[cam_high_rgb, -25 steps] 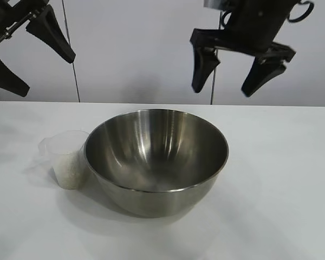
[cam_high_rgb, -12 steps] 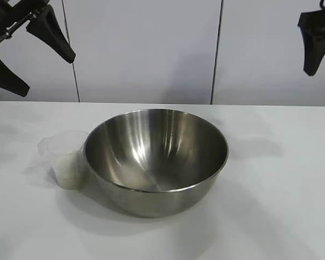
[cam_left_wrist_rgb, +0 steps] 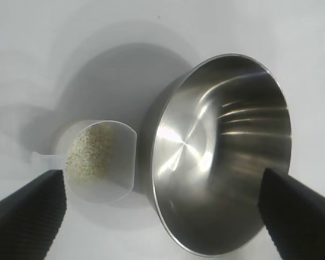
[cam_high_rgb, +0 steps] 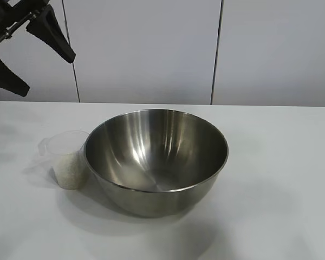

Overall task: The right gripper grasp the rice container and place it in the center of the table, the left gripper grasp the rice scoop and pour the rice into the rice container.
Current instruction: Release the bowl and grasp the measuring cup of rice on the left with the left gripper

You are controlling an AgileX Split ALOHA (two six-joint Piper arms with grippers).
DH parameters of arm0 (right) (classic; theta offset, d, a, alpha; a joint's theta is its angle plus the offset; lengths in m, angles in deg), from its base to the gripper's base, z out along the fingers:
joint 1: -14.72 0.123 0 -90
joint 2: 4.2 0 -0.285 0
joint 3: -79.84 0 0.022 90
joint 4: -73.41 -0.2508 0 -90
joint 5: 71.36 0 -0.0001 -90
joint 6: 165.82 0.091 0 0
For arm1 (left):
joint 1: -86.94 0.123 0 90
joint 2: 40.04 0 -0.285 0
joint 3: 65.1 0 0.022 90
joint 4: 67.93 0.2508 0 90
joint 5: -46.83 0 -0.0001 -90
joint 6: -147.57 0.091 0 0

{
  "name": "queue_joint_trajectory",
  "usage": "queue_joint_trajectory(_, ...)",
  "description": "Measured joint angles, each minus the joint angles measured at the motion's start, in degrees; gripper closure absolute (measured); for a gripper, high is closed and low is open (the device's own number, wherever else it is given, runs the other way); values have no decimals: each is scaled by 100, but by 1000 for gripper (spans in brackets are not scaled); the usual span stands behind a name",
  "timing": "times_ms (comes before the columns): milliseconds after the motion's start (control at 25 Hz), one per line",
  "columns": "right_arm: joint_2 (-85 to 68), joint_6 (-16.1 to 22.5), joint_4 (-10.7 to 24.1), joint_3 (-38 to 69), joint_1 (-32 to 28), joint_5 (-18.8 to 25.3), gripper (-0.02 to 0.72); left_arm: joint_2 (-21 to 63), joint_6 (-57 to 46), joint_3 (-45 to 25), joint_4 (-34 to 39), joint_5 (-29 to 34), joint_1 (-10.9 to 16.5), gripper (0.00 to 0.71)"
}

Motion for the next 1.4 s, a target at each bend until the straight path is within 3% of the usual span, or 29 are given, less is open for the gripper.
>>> queue_joint_trajectory(320,-3556,0,0,2066,0,13,64,0,0,0,0,0,0,18)
queue_joint_trajectory(480,-3484,36,-114,2276,0,360,64,0,0,0,0,-39,0,18)
queue_joint_trajectory(600,-3156,36,-134,2313,0,251,64,0,0,0,5,-91,0,18)
queue_joint_trajectory(760,-2934,39,-159,2484,0,-214,64,0,0,0,27,-181,0,18)
queue_joint_trajectory(1400,-2890,39,-171,2539,0,-332,64,0,-73,0,27,-172,0,18)
